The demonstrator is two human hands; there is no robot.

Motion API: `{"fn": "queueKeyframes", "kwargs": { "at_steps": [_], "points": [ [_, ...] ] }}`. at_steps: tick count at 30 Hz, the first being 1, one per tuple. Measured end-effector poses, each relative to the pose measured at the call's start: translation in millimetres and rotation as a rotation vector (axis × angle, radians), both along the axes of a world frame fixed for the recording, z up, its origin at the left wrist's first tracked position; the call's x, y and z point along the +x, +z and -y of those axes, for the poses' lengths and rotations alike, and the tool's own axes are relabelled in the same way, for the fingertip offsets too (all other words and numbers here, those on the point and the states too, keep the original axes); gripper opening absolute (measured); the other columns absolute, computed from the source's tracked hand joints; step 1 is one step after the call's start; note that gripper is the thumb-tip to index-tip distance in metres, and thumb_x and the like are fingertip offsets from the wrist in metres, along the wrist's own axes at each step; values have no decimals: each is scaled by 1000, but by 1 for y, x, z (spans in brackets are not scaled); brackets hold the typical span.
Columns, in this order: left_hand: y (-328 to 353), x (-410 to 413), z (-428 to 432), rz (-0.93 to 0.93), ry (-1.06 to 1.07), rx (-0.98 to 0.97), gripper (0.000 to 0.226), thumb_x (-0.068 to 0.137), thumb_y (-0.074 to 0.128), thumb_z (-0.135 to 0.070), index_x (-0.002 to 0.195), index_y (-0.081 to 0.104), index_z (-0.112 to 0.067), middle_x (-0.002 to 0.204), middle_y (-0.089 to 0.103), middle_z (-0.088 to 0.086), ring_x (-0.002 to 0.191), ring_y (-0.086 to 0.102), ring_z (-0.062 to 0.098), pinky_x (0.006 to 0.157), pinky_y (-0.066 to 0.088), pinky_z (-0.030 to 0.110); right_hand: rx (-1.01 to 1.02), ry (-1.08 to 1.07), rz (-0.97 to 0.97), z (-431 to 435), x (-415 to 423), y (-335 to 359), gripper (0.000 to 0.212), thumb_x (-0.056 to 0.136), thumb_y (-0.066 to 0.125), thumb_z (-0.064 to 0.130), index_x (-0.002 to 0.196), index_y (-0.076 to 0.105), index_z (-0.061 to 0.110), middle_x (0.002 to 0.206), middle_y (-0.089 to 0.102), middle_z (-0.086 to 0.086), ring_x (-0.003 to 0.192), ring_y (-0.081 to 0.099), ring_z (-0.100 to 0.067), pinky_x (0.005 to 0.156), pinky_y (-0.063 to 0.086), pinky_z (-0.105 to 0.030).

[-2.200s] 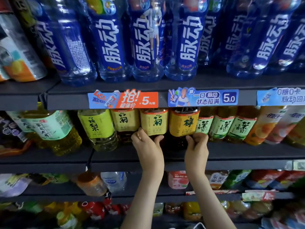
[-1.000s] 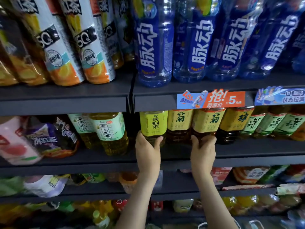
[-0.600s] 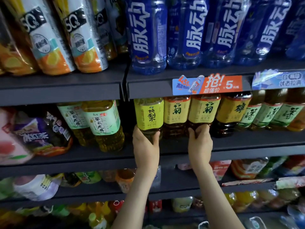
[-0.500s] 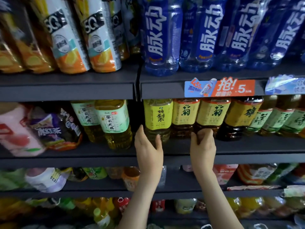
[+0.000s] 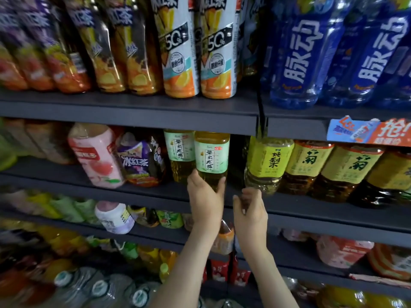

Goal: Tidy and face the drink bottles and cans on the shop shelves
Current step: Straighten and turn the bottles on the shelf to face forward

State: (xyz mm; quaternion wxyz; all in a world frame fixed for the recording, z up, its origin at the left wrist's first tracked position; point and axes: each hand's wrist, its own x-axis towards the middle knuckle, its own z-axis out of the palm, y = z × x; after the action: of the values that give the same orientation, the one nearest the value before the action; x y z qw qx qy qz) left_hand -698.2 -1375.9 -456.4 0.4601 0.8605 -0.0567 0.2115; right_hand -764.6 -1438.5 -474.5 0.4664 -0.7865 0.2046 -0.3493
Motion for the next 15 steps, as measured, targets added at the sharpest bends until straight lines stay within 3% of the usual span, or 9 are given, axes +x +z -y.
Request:
{"fn": "queueKeyframes", "kwargs": {
  "at_steps": [3, 7, 10, 13, 15],
  "points": [
    [-4, 7, 4, 12, -17, -11, 65, 83, 67, -36, 130, 41, 1, 120, 50, 15, 111, 52, 27, 86, 46, 25, -11, 25, -4, -5, 15, 5, 20, 90, 59, 7, 108, 51, 7, 98, 57, -1, 87, 54, -11, 68, 35, 2],
    [2, 14, 3, -95, -109, -89, 59, 87, 63, -31, 133, 34, -7, 130, 41, 14, 115, 44, 26, 92, 37, 26, 15, 92, -70, -7, 34, 10, 24, 94, 53, 11, 117, 51, 10, 108, 58, 0, 97, 52, -10, 76, 36, -11],
    [7, 10, -14, -38, -108, 68, 51, 91, 57, -29, 133, 41, -5, 132, 43, 13, 114, 50, 26, 84, 43, 26, 29, 114, -104, -14, 39, 10, 30, 93, 54, 11, 123, 50, 9, 116, 59, -6, 102, 56, -17, 83, 42, -22],
    [3, 2, -51, 73, 4, 105, 43, 89, 62, -27, 124, 53, -4, 119, 53, 14, 101, 60, 28, 70, 48, 24, 52, 102, -134, -30, 36, 14, 33, 92, 57, 10, 123, 48, 8, 117, 57, -7, 97, 54, -12, 78, 38, -15],
    [0, 3, -83, 71, 132, 6, 47, 86, 65, -23, 127, 49, -4, 119, 49, 17, 104, 56, 30, 75, 47, 27, 24, 75, -119, -47, 35, 16, 31, 90, 60, 11, 119, 50, 8, 113, 57, -7, 99, 56, -15, 75, 38, -12]
  ]
}}
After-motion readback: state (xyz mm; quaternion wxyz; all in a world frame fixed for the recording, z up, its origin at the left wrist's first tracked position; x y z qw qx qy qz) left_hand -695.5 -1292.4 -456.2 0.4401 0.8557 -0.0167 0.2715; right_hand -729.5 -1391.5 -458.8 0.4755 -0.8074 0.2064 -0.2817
